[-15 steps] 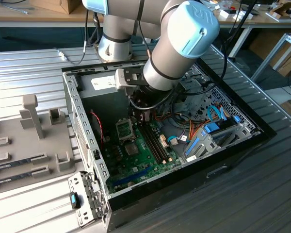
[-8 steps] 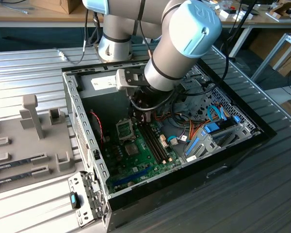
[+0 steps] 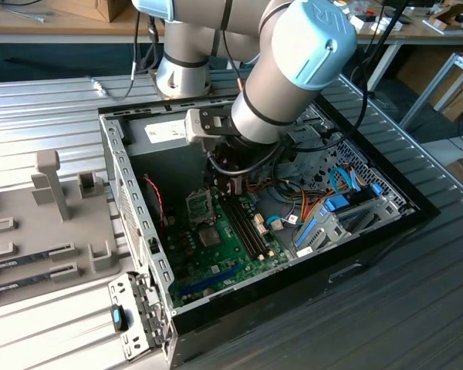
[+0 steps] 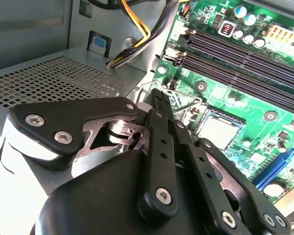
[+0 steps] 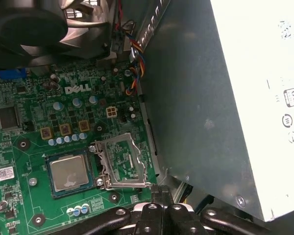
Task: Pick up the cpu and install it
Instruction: 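Install the first cpu locking lever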
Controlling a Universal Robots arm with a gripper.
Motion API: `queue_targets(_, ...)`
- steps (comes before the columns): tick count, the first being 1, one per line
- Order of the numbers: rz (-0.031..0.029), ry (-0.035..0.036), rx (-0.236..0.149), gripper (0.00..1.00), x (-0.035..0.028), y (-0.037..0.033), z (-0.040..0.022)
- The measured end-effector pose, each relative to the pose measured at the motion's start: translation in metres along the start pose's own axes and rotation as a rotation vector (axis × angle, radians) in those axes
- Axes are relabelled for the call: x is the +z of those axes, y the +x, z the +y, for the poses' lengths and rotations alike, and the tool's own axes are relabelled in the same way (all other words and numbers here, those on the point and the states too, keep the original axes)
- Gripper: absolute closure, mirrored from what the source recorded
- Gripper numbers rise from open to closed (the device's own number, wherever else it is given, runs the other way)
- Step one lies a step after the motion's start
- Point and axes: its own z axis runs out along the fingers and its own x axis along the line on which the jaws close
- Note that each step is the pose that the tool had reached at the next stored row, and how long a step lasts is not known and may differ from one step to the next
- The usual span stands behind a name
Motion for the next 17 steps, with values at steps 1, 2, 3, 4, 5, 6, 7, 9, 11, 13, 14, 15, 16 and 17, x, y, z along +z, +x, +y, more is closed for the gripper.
queue_targets(1, 0.0007, 0.0002, 0.000, 0.89, -0.0009, 0.0005, 0.0000)
queue_targets(2, 0.0009, 0.0002, 0.000, 0.89, -0.0013, 0.0008, -0.0001)
queue_targets(3, 0.0013, 0.0003, 0.000, 0.89, -0.0017, 0.0011, -0.0001)
queue_targets(4, 0.0016, 0.0004, 0.000, 0.89, -0.0022, 0.0015, -0.0001)
queue_targets(5, 0.0021, 0.0005, 0.000, 0.89, -0.0026, 0.0019, -0.0002)
queue_targets(6, 0.0023, 0.0006, 0.000, 0.89, -0.0028, 0.0021, -0.0002)
queue_targets(7, 0.0028, 0.0007, 0.000, 0.89, -0.0033, 0.0026, -0.0003)
queue_targets(9, 0.0046, 0.0010, 0.000, 0.89, -0.0048, 0.0045, -0.0006)
queue_targets(11, 0.0055, 0.0012, 0.000, 0.89, -0.0056, 0.0056, -0.0007)
queue_targets(13, 0.0067, 0.0014, 0.000, 0.89, -0.0065, 0.0069, -0.0009)
queue_targets(14, 0.0073, 0.0016, 0.001, 0.89, -0.0070, 0.0076, -0.0010)
queue_targets(15, 0.0079, 0.0016, 0.001, 0.89, -0.0075, 0.0084, -0.0011)
queue_targets(16, 0.0082, 0.0017, 0.001, 0.89, -0.0078, 0.0089, -0.0012)
queue_targets(17, 0.0087, 0.0018, 0.001, 0.89, -0.0082, 0.0097, -0.0013)
